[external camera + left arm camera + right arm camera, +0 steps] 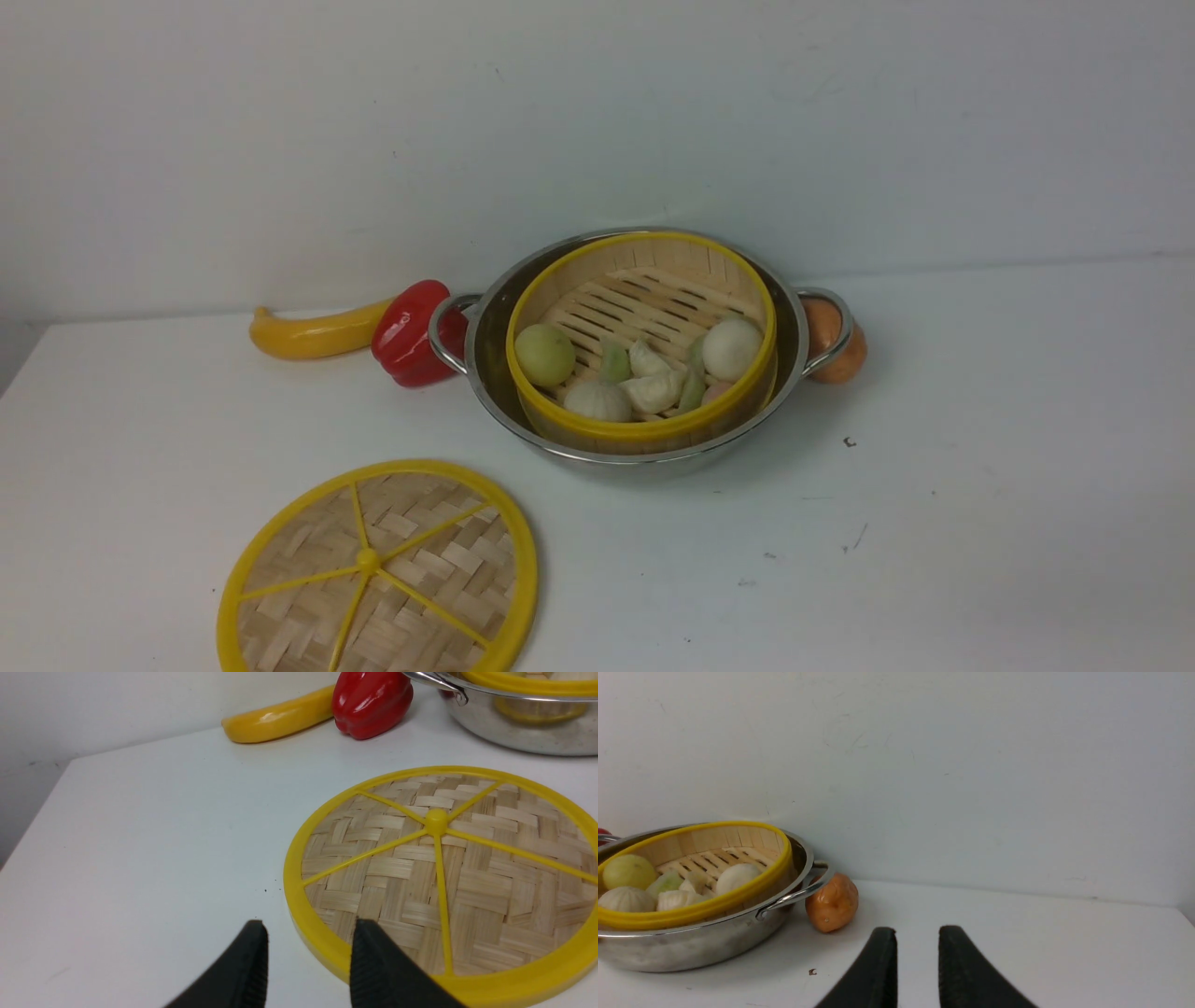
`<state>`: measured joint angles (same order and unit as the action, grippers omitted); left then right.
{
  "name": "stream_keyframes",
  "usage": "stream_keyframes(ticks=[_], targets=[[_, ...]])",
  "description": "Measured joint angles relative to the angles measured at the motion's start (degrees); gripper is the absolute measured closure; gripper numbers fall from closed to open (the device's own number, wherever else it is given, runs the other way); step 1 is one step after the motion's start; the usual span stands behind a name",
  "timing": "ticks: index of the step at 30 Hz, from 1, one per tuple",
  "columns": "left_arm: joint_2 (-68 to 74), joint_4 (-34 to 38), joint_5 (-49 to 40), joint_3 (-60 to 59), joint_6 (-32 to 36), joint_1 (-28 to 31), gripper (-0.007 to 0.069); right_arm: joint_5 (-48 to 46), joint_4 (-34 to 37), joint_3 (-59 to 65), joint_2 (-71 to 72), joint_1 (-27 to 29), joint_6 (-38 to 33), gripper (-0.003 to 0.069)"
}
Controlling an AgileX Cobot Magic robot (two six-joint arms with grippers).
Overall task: Place the steamer in the pot on the white table, and put the lid on the steamer.
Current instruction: 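Grasp the bamboo steamer lid lying on the table by its centre knob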
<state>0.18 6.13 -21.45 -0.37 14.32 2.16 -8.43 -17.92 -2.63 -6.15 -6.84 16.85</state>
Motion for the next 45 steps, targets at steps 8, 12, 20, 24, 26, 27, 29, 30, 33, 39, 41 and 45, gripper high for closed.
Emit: stream_keyframes(ticks=[8,12,20,24,26,27,29,30,33,39,41,45], targets=[[0.00,0.00,0.00,0.00,0.00,0.00,0.0384,-12.91,1.01,1.82,5.89,1.59,0.00,0.0455],[0.00,0.00,0.00,0.00,0.00,0.00,0.0384,-14.29,1.85,2.28,5.89,2.97,0.00,0.0439],[0.00,0.00,0.00,0.00,0.00,0.00,0.0384,-12.77,6.00,3.10,5.89,1.50,0.00,0.0421],[0.00,0.00,0.00,0.00,0.00,0.00,0.0384,-11.73,6.49,3.15,5.89,0.99,0.00,0.0420],[0.00,0.00,0.00,0.00,0.00,0.00,0.0384,-11.72,6.54,3.13,5.89,0.99,0.00,0.0420],[0.00,0.00,0.00,0.00,0.00,0.00,0.0384,-11.60,6.54,3.13,5.89,0.99,0.00,0.0420],[0.00,0.00,0.00,0.00,0.00,0.00,0.0384,-11.54,6.54,3.13,5.89,0.99,0.00,0.0420],[0.00,0.00,0.00,0.00,0.00,0.00,0.0384,-11.54,6.54,3.13,5.89,0.99,0.00,0.0419],[0.00,0.00,0.00,0.00,0.00,0.00,0.0384,-11.48,6.54,3.13,5.89,0.99,0.00,0.0419],[0.00,0.00,0.00,0.00,0.00,0.00,0.0384,-11.43,6.54,3.13,5.89,0.99,0.00,0.0418],[0.00,0.00,0.00,0.00,0.00,0.00,0.0384,-11.39,6.54,3.13,5.89,0.99,0.00,0.0417],[0.00,0.00,0.00,0.00,0.02,0.00,0.0384,-11.39,6.54,3.13,5.89,0.99,0.00,0.0417]])
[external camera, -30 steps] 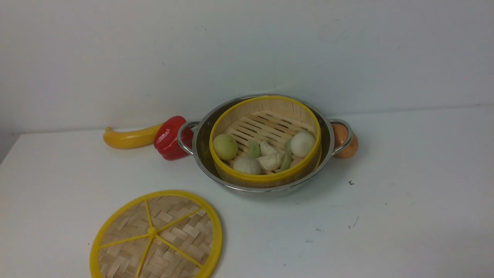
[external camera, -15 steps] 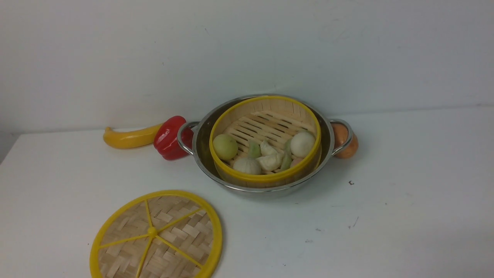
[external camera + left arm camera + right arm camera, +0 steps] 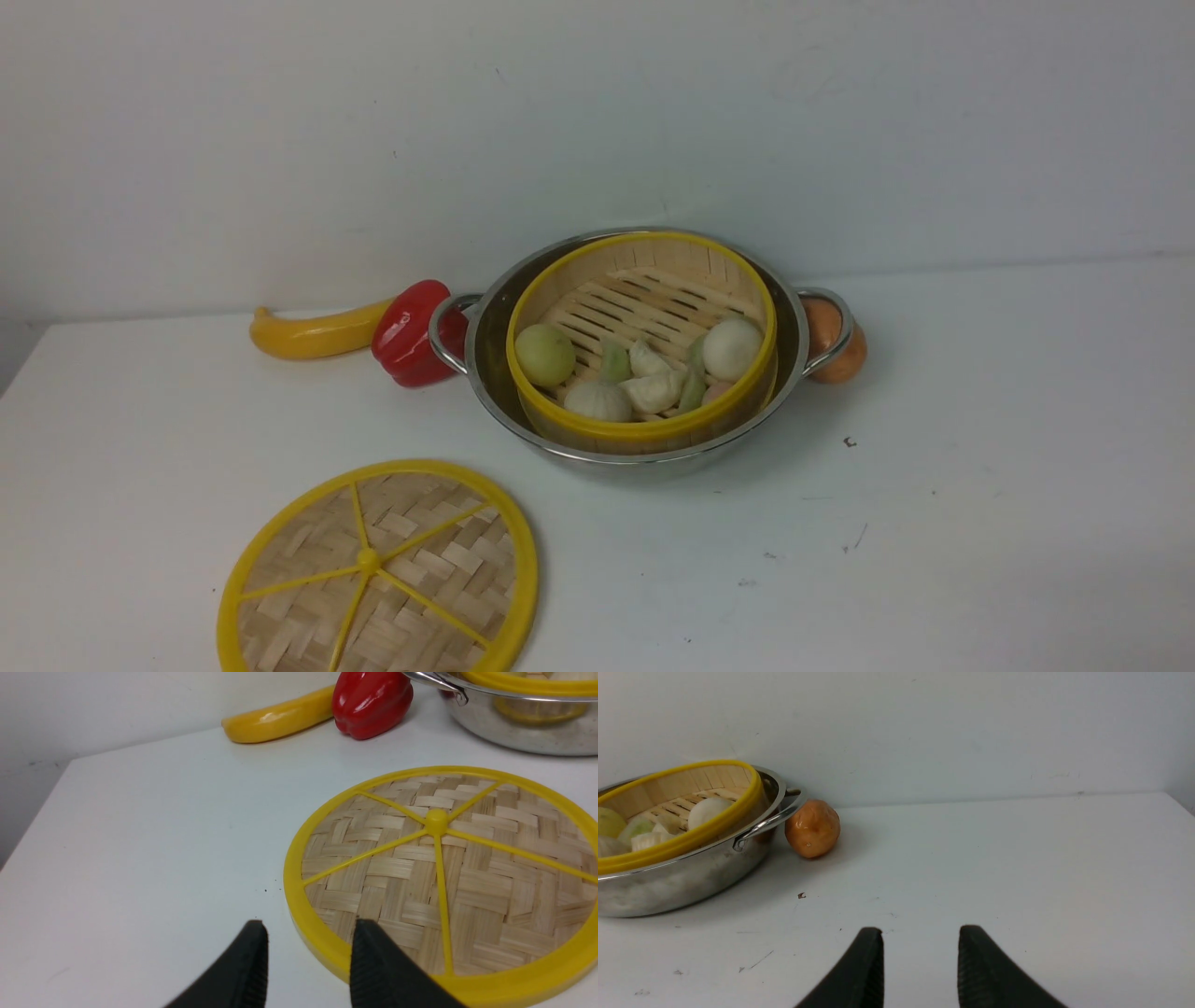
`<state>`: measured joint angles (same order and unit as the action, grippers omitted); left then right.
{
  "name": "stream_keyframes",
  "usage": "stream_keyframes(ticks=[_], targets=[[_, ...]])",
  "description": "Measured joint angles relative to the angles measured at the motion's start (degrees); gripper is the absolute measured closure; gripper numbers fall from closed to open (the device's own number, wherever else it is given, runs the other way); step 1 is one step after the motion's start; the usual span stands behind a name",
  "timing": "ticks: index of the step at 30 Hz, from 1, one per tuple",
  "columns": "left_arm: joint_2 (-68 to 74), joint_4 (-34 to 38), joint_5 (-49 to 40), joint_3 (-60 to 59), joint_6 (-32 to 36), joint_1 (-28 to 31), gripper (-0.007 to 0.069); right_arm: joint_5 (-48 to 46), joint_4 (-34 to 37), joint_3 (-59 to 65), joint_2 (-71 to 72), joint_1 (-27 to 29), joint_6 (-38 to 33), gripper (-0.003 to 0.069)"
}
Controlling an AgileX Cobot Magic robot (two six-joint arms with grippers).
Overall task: Place the steamer in the pot on the white table, and put the lid on the steamer.
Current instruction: 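Grasp the bamboo steamer lid lying on the table by its centre knob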
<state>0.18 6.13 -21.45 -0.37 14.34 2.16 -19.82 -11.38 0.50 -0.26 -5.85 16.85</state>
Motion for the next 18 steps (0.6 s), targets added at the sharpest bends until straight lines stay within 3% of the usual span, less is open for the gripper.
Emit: stream_keyframes(ticks=[6,10,18], targets=[[0.00,2.54,1.77,0.00,-0.97,0.00,0.0384,0.03,0.00,0.00,0.00,0.00,0.00,0.0417],[0.00,17.08,5.41,0.00,-5.22,0.00,0.0384,0.03,0.00,0.00,0.00,0.00,0.00,0.0416],[0.00,41.06,10.25,0.00,-6.64,0.00,0.0384,0.03,0.00,0.00,0.00,0.00,0.00,0.0416]])
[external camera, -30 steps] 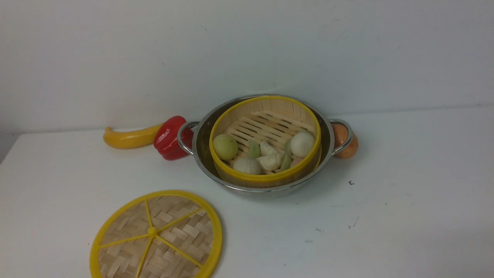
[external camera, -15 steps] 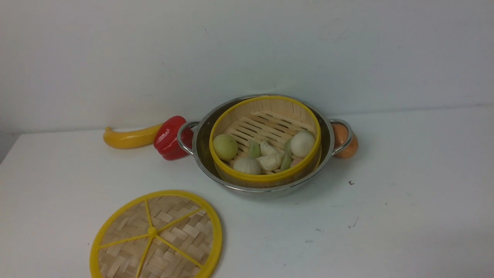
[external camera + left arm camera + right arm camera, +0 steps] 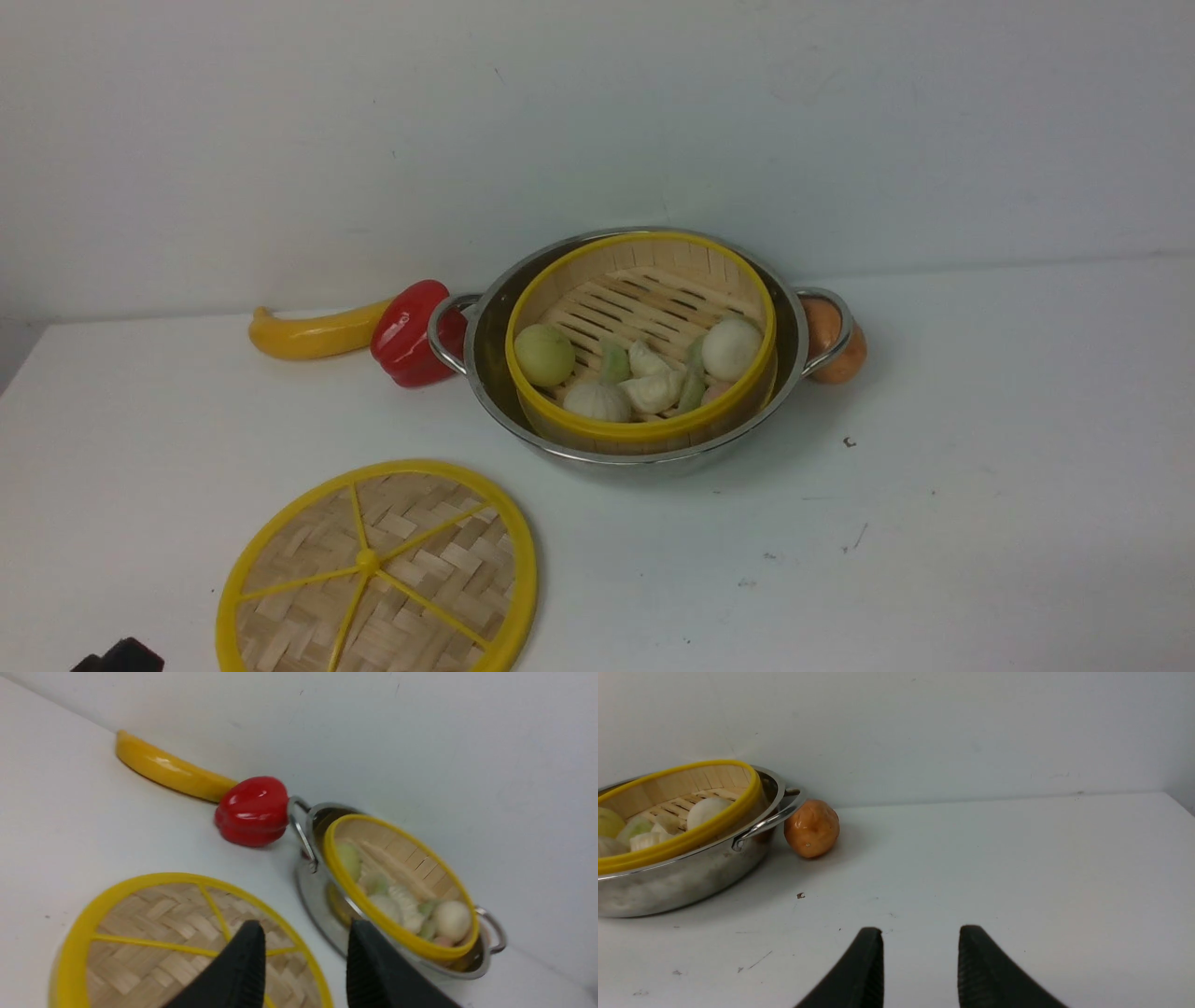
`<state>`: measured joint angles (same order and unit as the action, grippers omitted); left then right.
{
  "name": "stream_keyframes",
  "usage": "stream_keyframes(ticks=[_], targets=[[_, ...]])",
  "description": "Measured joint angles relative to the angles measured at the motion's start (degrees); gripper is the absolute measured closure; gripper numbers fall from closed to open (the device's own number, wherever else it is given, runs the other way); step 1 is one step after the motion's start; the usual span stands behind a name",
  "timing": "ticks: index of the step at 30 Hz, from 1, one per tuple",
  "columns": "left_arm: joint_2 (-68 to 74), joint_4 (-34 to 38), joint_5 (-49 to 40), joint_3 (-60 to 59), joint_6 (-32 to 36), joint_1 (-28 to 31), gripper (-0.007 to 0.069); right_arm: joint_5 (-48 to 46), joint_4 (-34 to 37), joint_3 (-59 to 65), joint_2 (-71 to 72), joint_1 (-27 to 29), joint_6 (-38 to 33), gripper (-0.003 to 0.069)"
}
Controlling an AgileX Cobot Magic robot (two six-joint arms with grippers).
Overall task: Place the steamer in the pot on the white table, and put the lid on the steamer.
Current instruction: 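Grasp the bamboo steamer lid lying on the table by its centre knob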
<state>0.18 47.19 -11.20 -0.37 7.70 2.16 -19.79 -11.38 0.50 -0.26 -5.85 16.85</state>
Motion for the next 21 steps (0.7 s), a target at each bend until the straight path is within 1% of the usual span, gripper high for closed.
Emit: stream_keyframes(ticks=[1,2,3,5,7,9,10,11,16,19,21], targets=[[0.00,0.36,-0.01,0.00,0.00,0.00,0.0384,0.00,0.00,0.00,0.00,0.00,0.00,0.0416],[-0.05,2.56,-0.28,0.33,0.16,0.00,0.0384,0.00,0.00,0.00,0.00,0.00,0.00,0.0416],[-0.05,2.73,-0.67,0.45,0.24,0.00,0.0384,0.00,0.00,0.00,0.00,0.00,0.00,0.0416],[-0.05,3.47,-4.50,3.86,2.51,0.00,0.0384,0.00,0.00,0.00,0.00,0.00,0.00,0.0416],[0.39,3.17,-9.04,8.03,6.30,0.00,0.0384,0.00,0.00,0.00,0.00,0.00,0.00,0.0416],[3.23,1.36,-15.31,14.01,10.61,0.00,0.0384,0.00,0.06,0.00,0.00,0.00,0.00,0.0416],[4.90,0.51,-17.30,15.71,11.47,0.00,0.0384,0.00,0.06,0.00,0.00,0.00,0.05,0.0416],[6.34,-0.85,-19.36,18.01,12.17,0.00,0.0384,0.00,0.06,0.00,0.00,0.00,0.05,0.0416],[24.75,-13.81,-39.33,33.66,13.42,0.00,0.0384,0.00,0.19,0.00,0.00,0.00,0.05,0.0416],[37.74,-22.31,-46.42,41.93,13.74,0.00,0.0384,0.00,0.19,0.00,0.00,0.00,0.05,0.0416],[45.24,-26.15,-47.72,46.22,14.40,0.00,0.0384,0.04,0.19,0.00,0.00,0.00,0.05,0.0416]])
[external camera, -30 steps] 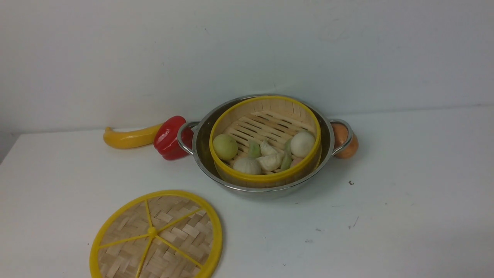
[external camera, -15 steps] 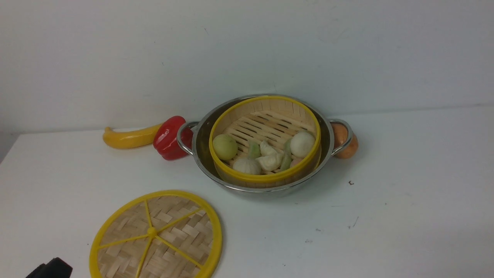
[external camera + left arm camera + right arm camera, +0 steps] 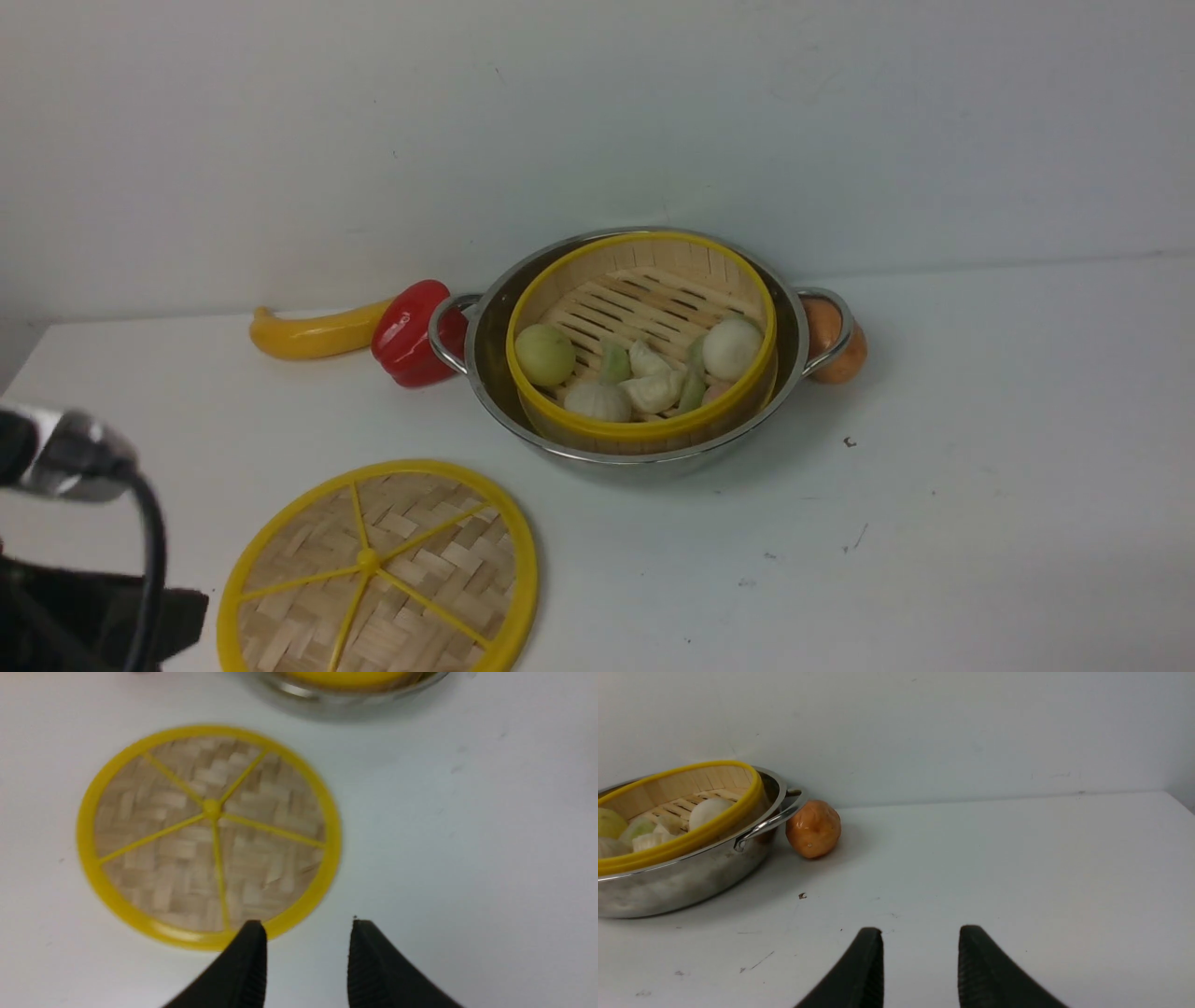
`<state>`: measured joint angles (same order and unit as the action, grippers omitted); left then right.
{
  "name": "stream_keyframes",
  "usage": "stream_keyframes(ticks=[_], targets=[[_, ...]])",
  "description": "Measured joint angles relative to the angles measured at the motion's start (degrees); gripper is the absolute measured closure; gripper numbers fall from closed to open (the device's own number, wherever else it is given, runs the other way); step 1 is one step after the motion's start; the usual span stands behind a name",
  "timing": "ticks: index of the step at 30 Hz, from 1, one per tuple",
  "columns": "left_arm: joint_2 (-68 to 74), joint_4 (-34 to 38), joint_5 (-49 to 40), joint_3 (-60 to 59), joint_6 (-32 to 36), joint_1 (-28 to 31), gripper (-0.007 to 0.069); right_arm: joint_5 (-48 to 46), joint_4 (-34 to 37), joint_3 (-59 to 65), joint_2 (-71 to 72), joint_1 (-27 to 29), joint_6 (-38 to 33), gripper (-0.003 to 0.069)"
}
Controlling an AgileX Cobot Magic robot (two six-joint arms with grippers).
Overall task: Place the steamer in the pot on the white table, and put the lid on the steamer.
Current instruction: 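Grasp the bamboo steamer lid lying on the table by its centre knob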
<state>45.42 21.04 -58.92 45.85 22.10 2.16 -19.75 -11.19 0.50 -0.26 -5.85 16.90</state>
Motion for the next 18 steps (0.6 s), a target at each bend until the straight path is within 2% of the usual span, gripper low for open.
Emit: stream_keyframes(ticks=[6,7,12,18], targets=[[18.81,-2.72,0.19,10.33,2.32,0.00,0.0384,0.00,0.00,0.00,0.00,0.00,0.00,0.0416],[25.45,-2.37,0.21,13.12,2.98,0.00,0.0384,0.00,0.00,0.00,0.00,0.00,0.00,0.0416],[37.50,-1.35,0.28,16.53,4.76,-0.34,0.0384,0.00,0.00,0.00,0.00,0.00,0.00,0.0416],[45.43,-1.41,2.06,17.19,5.21,-3.18,0.0384,0.00,0.00,0.00,0.00,0.00,0.00,0.0416]])
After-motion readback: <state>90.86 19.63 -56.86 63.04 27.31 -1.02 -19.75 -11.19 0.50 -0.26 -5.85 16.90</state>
